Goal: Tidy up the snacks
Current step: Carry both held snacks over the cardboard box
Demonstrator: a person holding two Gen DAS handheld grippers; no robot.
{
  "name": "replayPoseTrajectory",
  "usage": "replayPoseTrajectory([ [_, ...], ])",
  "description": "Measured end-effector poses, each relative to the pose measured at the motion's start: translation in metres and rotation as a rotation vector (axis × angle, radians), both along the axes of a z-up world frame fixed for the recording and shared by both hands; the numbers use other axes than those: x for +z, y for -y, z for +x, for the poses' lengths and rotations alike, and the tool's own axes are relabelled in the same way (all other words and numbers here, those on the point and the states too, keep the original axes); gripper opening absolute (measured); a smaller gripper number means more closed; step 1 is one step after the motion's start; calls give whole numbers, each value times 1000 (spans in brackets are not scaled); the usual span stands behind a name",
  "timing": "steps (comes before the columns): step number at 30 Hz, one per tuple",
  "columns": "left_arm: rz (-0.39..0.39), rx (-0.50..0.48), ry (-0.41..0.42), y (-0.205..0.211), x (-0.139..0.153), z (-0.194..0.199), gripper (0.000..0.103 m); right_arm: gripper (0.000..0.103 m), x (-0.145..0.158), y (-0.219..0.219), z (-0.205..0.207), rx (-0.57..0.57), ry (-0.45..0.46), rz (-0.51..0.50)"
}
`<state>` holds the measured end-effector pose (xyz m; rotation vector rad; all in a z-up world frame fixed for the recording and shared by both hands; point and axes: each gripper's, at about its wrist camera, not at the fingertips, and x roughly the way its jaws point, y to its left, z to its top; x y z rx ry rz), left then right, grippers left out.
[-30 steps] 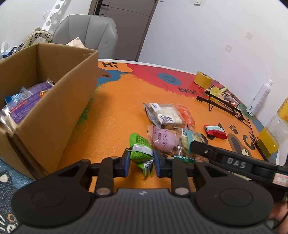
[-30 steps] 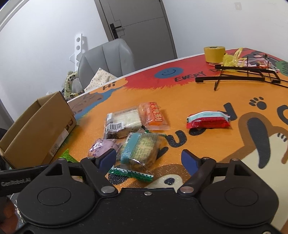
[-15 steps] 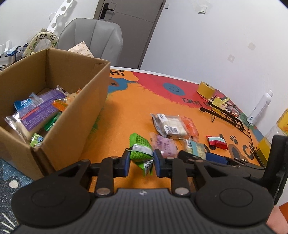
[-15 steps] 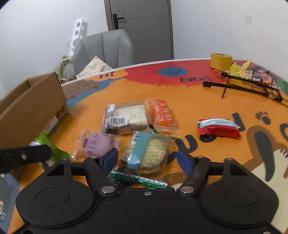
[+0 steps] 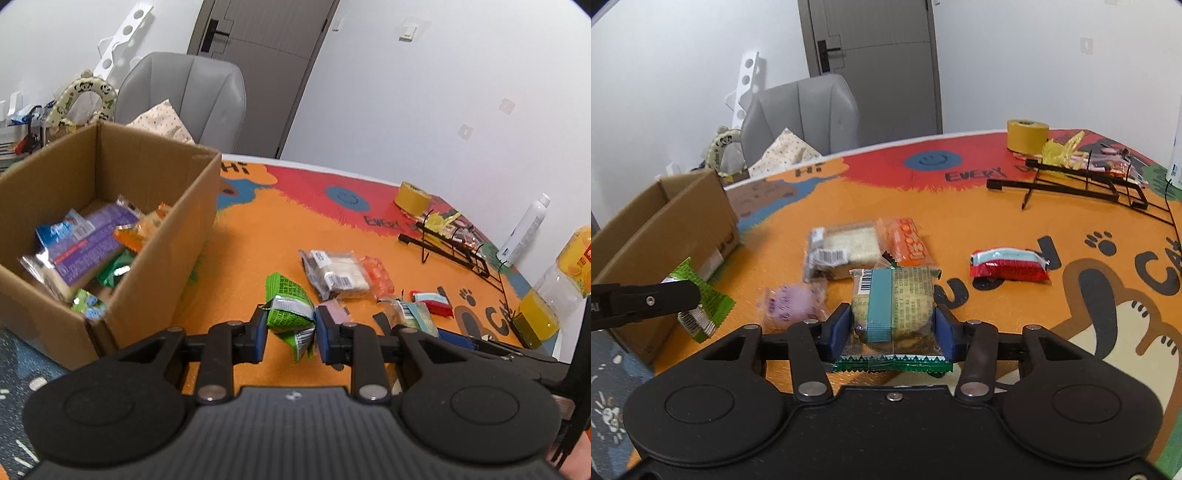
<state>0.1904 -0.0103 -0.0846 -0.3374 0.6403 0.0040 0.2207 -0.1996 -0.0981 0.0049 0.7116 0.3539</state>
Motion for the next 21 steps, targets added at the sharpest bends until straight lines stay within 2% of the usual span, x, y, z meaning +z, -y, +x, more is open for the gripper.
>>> replayPoseTrajectory([
  [15, 34, 54, 53, -25, 45, -14, 26, 46, 46, -29, -10, 103, 61, 33],
  [21, 46, 84, 79, -42, 61, -21, 26, 46, 54, -46, -9, 130, 79, 29],
])
